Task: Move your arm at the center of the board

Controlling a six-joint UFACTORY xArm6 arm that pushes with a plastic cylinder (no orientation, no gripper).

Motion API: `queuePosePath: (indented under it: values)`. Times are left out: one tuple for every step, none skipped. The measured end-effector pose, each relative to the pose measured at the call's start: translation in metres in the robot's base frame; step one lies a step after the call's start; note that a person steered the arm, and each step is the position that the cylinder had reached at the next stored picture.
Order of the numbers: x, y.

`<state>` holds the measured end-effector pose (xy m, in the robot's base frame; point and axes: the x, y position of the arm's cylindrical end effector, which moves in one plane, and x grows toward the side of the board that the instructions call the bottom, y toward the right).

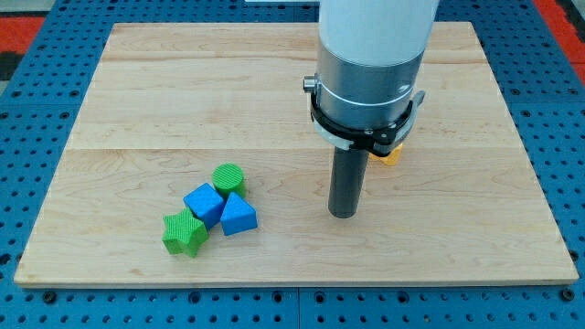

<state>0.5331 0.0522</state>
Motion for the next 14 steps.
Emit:
queuePosePath:
  values:
    - [-0.002, -0.001]
    - [-0.007, -0.003]
    - [-0.019, -0.019]
    - [-0.024, -0.031]
    - [-0.027, -0.031]
    - [-0.028, -0.033]
    - [-0.050, -0.059]
    - [-0.080, -0.069]
    - [-0.102, -0.088]
    - [-0.138, -0.088]
    - [-0.151, -0.080]
    - [-0.151, -0.055]
    - [-0.151, -0.036]
    - [-0.151, -0.014]
